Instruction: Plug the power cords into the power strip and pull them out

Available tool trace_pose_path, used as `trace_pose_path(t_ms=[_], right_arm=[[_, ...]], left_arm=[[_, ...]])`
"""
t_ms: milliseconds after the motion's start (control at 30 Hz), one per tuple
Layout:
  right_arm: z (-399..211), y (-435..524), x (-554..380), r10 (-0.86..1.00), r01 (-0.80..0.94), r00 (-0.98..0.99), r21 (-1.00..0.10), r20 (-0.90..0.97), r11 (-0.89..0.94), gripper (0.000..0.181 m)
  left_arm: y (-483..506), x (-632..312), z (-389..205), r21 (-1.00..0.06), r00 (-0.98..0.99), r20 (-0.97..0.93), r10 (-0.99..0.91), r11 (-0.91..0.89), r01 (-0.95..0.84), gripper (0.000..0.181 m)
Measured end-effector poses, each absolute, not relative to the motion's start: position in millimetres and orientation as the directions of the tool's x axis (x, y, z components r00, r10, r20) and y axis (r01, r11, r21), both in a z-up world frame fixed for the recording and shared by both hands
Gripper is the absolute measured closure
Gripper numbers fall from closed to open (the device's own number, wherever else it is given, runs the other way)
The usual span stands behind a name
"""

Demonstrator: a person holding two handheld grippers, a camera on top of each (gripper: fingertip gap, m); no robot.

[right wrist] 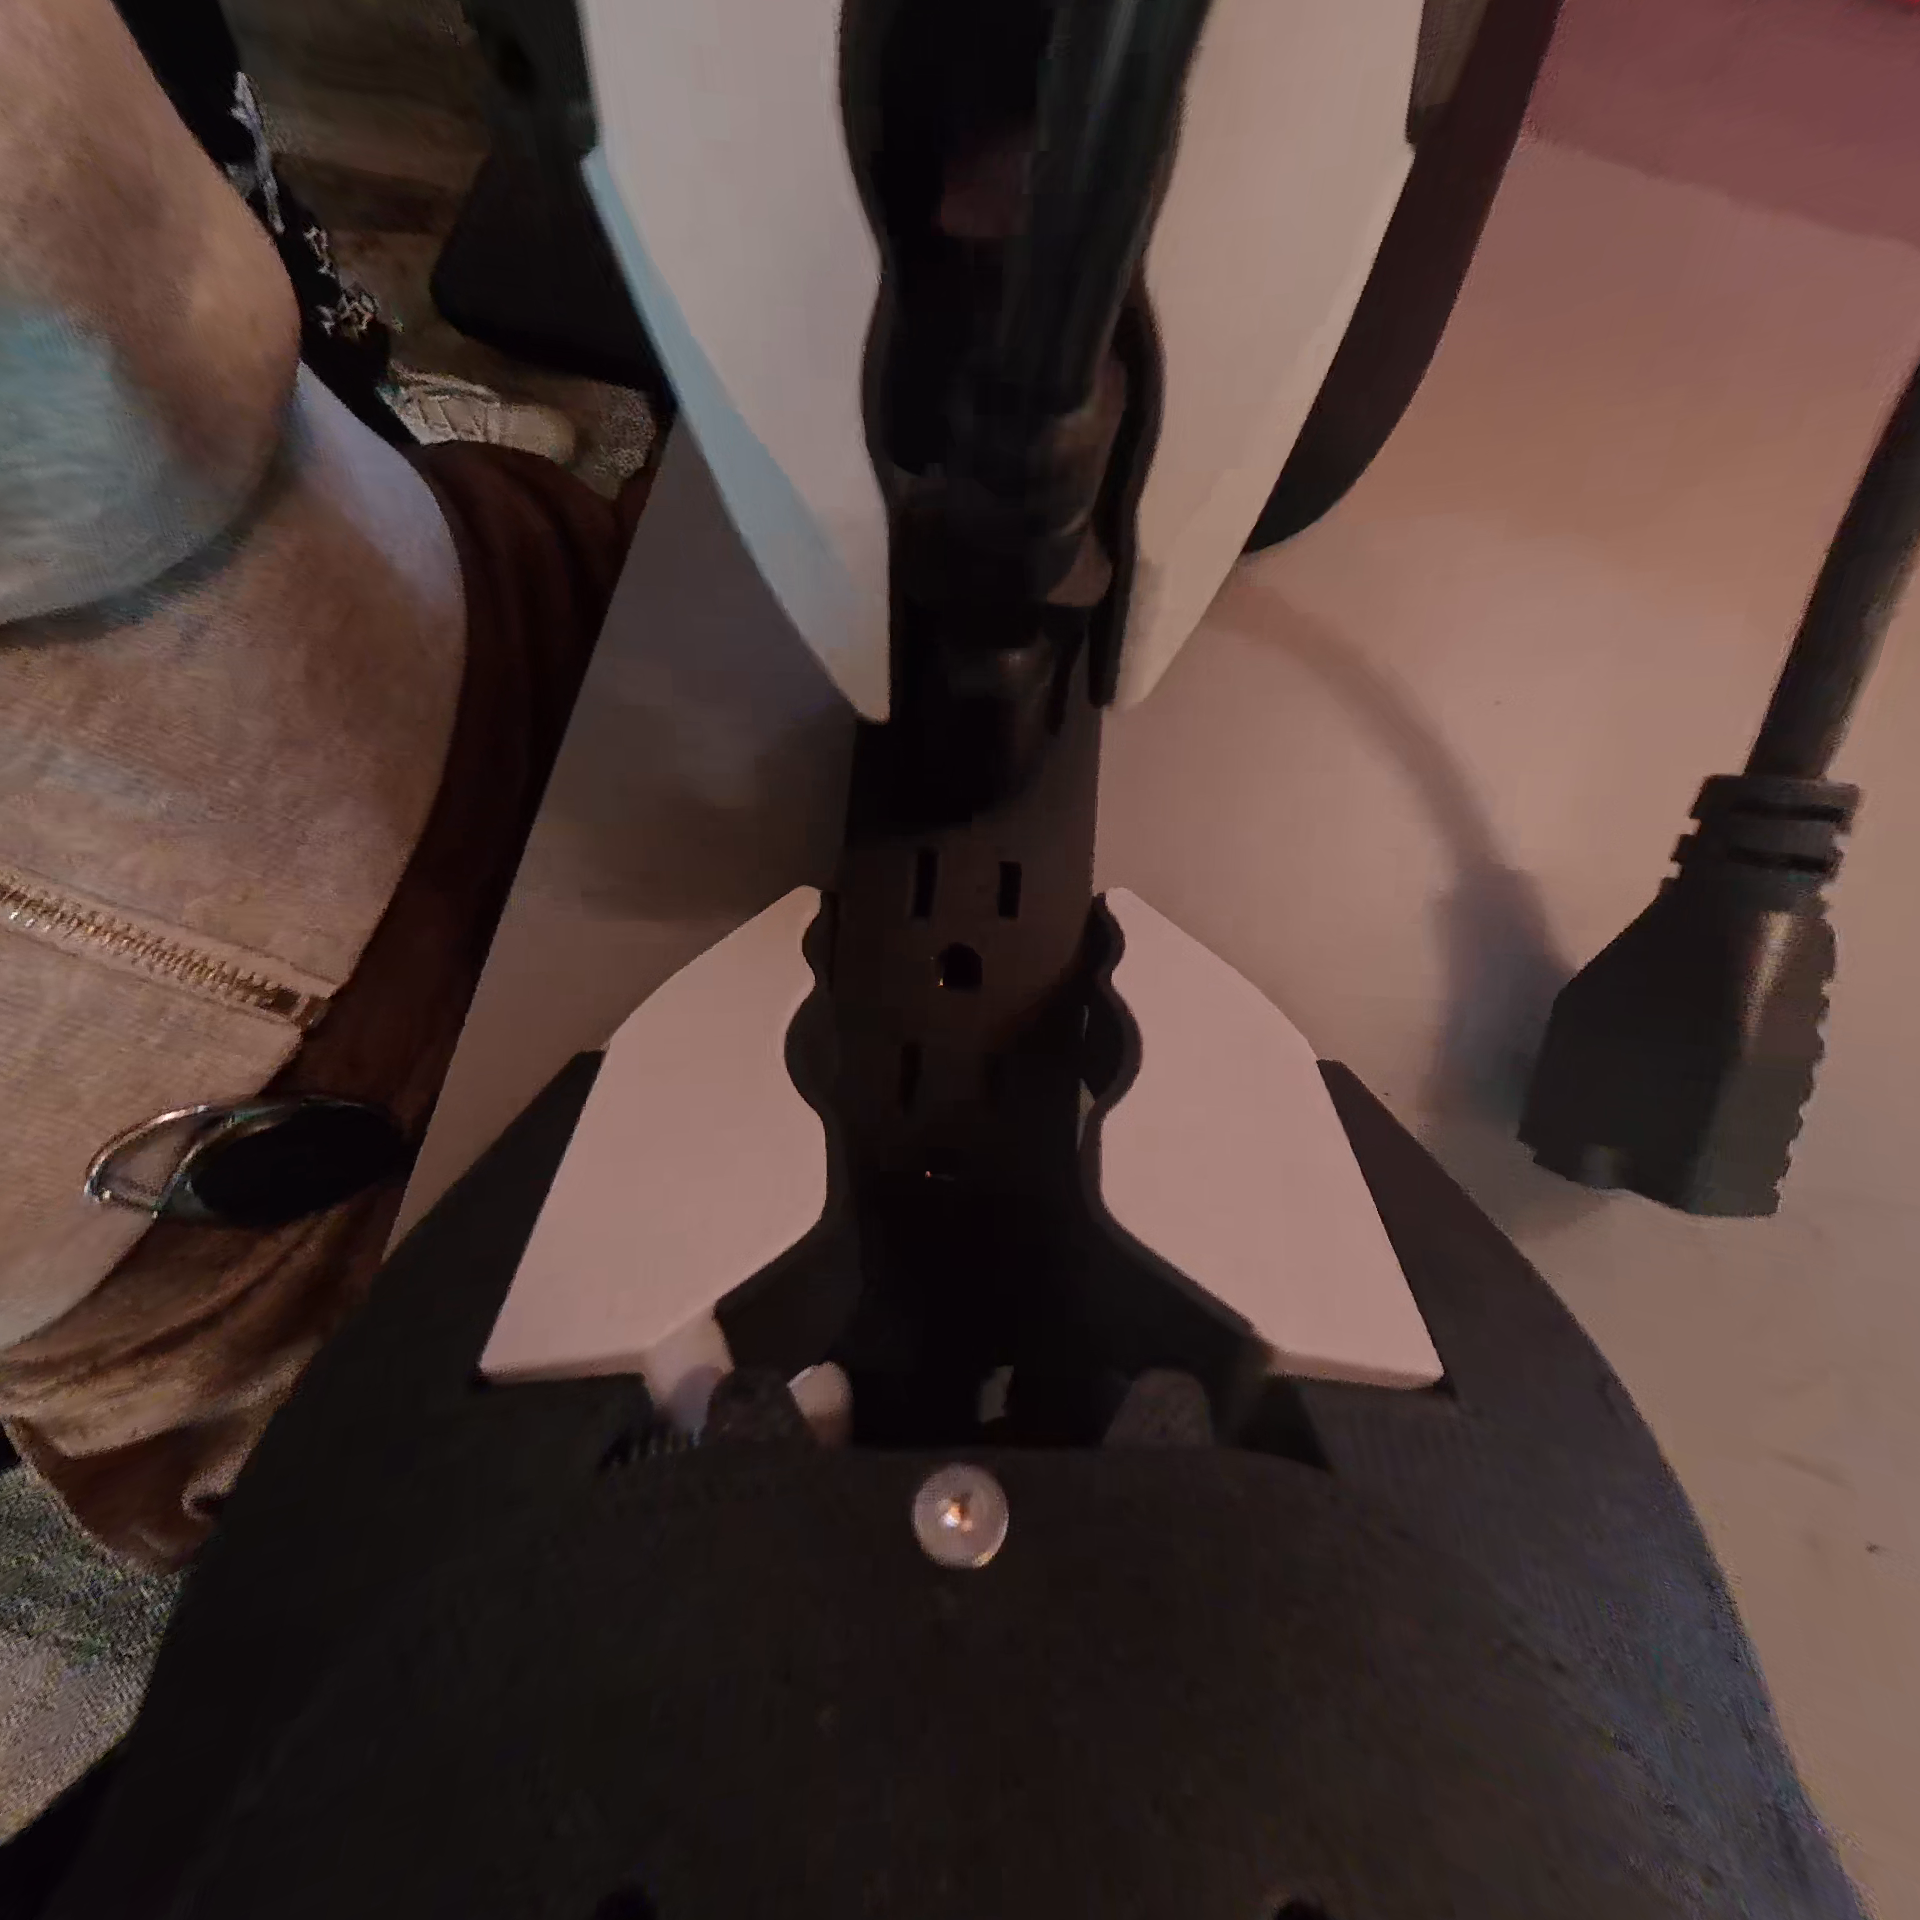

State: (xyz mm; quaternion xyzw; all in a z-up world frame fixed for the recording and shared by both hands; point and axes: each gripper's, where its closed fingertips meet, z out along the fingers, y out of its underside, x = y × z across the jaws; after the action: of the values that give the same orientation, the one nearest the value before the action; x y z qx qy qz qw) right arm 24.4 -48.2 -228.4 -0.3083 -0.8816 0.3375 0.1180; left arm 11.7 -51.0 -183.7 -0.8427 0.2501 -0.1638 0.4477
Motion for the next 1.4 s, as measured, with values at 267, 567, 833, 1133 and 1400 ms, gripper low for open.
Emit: trace_pose_path(t_ms=[267, 567, 833, 1133, 1400], right_arm=[[-226.5, -51.9, 30.0, 0.553, 0.400, -0.833, -0.714, -0.021, 0.575, 0.135], [-123.1, -2.4, 5.8, 0.775, 0.005, -0.617, -0.983, 0.140, 0.181, 0.070], [-119.1, 82.9, -8.1, 0.970, 0.047, -0.208, -0.989, 0.127, 0.139, 0.053], [-149.3, 139.0, -4.8, 0.997, 0.202, 0.050, -0.978, 0.055, 0.043, 0.055], [-112.2, 188.5, -34.9, 0.987, 0.163, 0.157, -0.987, 0.040, 0.014, 0.043]], left_arm=[[-54.2, 26.2, -184.6, -0.830, 0.772, 0.086, -0.630, -0.474, -0.295, 0.156], [-55.1, 4.4, -159.7, -0.909, 0.783, 0.242, -0.573, -0.416, -0.023, 0.054], [-64.8, -40.2, -108.8, -0.964, 0.834, 0.225, -0.504, -0.237, 0.117, 0.057], [-79.4, -77.3, -66.7, -0.762, 0.808, -0.250, -0.533, -0.407, -0.504, 0.062], [50.2, -115.8, 69.9, -0.861, 0.851, -0.508, -0.138, 0.127, -0.493, 0.054]])
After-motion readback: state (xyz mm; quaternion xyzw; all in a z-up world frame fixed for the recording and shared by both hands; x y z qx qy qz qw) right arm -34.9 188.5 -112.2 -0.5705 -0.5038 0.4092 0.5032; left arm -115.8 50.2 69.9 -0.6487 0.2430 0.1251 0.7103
